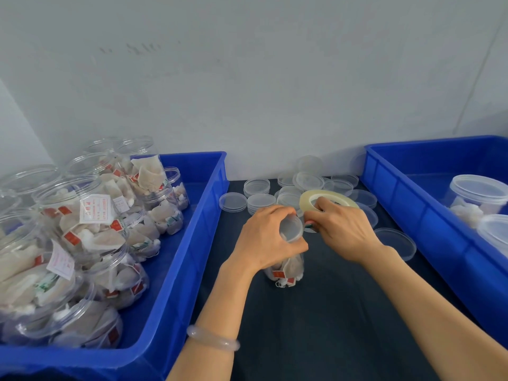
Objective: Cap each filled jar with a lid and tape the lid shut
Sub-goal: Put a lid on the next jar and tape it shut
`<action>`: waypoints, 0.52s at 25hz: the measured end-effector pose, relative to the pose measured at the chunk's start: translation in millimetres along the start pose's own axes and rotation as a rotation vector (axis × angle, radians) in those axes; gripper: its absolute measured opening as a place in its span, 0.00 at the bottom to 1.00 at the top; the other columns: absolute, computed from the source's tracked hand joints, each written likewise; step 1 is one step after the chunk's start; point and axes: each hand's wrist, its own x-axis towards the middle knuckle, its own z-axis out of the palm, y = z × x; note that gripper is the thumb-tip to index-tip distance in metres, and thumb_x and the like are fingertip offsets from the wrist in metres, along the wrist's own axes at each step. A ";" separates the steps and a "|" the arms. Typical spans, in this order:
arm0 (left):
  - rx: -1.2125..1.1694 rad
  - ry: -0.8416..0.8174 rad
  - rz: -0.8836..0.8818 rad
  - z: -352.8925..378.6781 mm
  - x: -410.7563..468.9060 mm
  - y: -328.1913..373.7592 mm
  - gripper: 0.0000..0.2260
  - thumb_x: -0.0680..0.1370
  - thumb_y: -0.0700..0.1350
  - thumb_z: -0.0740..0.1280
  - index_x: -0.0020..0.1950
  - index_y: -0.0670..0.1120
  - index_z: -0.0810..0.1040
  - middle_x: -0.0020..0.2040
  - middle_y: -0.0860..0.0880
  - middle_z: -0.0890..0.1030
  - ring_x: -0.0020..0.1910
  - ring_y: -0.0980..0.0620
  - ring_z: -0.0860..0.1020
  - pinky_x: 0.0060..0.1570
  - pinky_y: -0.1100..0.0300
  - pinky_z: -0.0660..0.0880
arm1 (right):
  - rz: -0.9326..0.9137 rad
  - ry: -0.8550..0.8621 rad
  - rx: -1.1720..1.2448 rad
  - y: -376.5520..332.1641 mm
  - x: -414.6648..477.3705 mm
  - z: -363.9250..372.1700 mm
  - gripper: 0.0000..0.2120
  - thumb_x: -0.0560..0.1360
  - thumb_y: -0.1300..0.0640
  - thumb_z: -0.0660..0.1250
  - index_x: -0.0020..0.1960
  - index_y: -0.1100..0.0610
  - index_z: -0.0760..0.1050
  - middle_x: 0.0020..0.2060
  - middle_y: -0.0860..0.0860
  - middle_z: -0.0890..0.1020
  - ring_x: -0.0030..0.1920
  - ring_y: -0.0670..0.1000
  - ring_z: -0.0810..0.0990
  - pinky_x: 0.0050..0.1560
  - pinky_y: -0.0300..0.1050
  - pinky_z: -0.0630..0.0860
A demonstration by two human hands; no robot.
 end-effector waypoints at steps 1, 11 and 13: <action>0.003 -0.009 -0.003 -1.6 -0.9 0.6 0.28 0.68 0.58 0.73 0.67 0.54 0.73 0.65 0.57 0.75 0.64 0.55 0.71 0.62 0.55 0.72 | 0.021 -0.019 -0.017 2.0 2.4 4.1 0.04 0.77 0.58 0.66 0.47 0.53 0.79 0.40 0.52 0.75 0.31 0.53 0.69 0.26 0.44 0.60; 0.120 -0.038 -0.032 -5.0 -9.2 10.5 0.19 0.68 0.61 0.69 0.56 0.59 0.70 0.55 0.63 0.73 0.55 0.60 0.71 0.48 0.56 0.70 | 0.101 -0.153 -0.055 18.6 0.6 -16.7 0.25 0.82 0.43 0.50 0.79 0.41 0.54 0.55 0.46 0.79 0.47 0.53 0.82 0.32 0.47 0.68; 0.109 0.003 -0.107 -0.3 -8.3 13.1 0.16 0.68 0.61 0.68 0.51 0.58 0.69 0.49 0.62 0.74 0.51 0.59 0.72 0.44 0.56 0.68 | 0.124 -0.154 -0.048 -2.6 -21.8 6.0 0.23 0.83 0.45 0.51 0.76 0.48 0.62 0.52 0.47 0.80 0.46 0.53 0.81 0.34 0.49 0.69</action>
